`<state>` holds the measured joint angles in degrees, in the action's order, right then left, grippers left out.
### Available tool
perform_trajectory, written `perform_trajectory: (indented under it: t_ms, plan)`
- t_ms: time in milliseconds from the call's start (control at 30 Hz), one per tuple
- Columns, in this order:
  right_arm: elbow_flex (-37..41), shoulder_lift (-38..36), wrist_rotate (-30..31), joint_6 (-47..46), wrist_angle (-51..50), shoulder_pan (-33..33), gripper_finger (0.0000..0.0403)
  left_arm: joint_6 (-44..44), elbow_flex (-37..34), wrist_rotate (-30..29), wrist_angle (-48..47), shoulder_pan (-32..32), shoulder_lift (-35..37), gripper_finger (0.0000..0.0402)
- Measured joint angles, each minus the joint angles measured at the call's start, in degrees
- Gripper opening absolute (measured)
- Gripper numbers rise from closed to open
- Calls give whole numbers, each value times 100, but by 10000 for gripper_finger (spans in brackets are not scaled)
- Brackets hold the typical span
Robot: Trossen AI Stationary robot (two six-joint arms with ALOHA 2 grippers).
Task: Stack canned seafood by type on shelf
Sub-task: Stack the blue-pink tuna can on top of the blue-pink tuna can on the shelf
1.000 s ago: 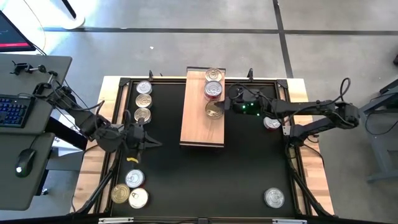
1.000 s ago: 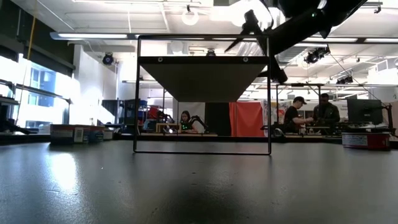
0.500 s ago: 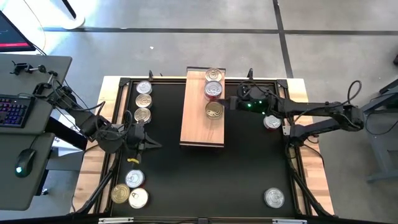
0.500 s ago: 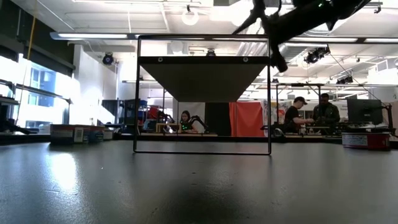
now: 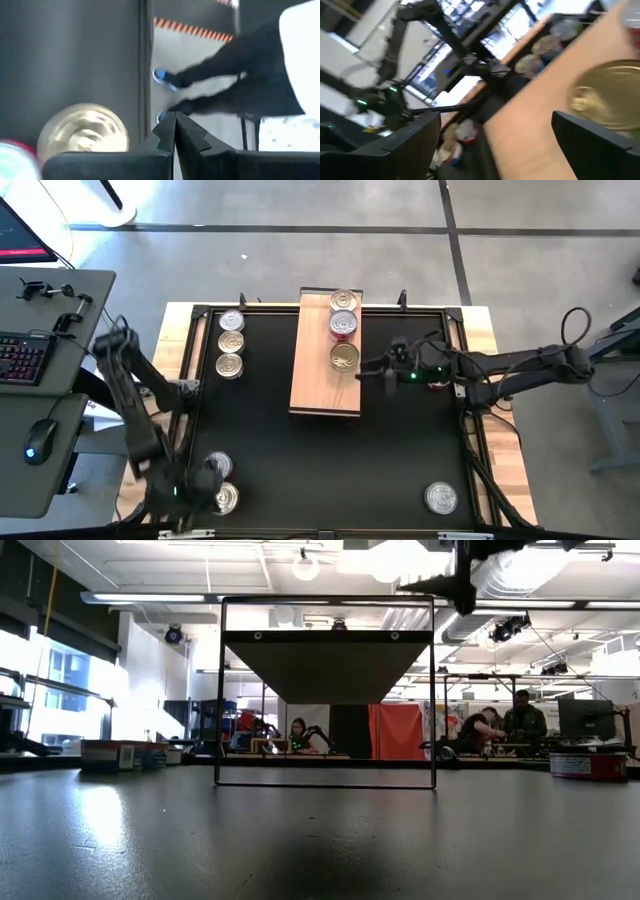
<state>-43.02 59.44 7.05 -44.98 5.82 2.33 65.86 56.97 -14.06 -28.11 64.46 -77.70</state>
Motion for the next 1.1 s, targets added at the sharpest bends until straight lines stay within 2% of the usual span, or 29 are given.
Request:
perform_trajectory:
  t_ms: [100,200,267,400,467,533,600,667,700,733,833,900,1000,1100]
  plan:
    - [1,68,382,21,665,294,371,292,0,19,261,229,-659,0]
    - [1,145,810,116,1239,463,372,549,-3,68,133,283,-1194,0]
    - [1,205,855,227,1477,565,371,796,-4,125,39,236,-1402,0]
    - [1,228,849,375,1346,764,359,985,-3,127,-193,186,-1605,0]
    - [1,228,1039,352,1132,848,329,1031,-2,112,-391,188,-1630,0]
    - [1,230,1275,346,894,948,272,1147,-2,106,-614,191,-1633,0]
    - [1,229,1509,338,677,1058,186,1244,7,47,-799,191,-1631,0]
    - [1,229,1692,278,416,1133,81,1182,7,-23,-856,207,-1631,0]
    - [1,230,1766,282,308,1157,42,1077,7,-75,-856,208,-1631,0]
    - [1,230,1824,277,238,1180,24,956,7,-131,-862,212,-1631,0]
    - [1,230,1840,166,50,1212,25,479,5,-351,-940,179,-1636,0]
    - [1,230,1772,157,1,1291,12,139,0,-508,-923,22,-1640,0]
    - [1,248,1457,137,-226,1462,5,-640,0,-695,-752,-325,-1658,0]
    - [1,325,1110,-309,-923,1664,5,-1507,7,-764,-430,-708,-1823,0]
